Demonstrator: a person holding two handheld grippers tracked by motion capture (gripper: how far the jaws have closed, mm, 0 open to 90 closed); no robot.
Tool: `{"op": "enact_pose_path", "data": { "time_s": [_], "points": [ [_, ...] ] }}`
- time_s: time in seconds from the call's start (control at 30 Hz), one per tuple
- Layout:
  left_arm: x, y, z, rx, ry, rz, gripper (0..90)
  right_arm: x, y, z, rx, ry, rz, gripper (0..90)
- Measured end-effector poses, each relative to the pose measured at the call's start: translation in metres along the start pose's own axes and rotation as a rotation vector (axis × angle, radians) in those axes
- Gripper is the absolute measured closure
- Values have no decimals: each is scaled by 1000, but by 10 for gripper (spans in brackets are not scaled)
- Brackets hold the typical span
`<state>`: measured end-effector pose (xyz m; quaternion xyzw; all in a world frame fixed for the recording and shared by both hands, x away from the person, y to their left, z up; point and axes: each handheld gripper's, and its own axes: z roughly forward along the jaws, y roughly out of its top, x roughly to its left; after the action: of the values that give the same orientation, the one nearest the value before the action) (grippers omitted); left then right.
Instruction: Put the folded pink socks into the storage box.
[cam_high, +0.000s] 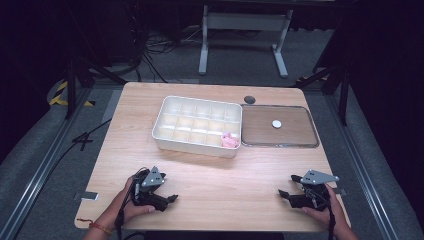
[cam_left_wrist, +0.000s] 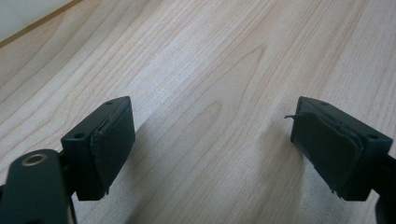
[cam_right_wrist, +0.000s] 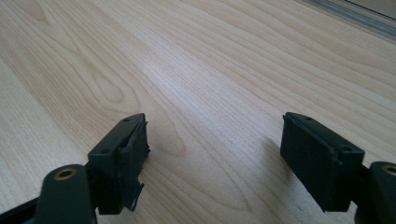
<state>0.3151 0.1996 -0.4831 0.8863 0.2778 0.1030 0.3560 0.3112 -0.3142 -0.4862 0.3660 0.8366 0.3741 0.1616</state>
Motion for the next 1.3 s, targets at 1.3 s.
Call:
{"op": "enact_pose_path", "data": {
  "time_s": [1.3],
  "points": [
    [-1,0,0,-1,8,-11,139,-1,0,1,1,5,-2,226]
  ]
}}
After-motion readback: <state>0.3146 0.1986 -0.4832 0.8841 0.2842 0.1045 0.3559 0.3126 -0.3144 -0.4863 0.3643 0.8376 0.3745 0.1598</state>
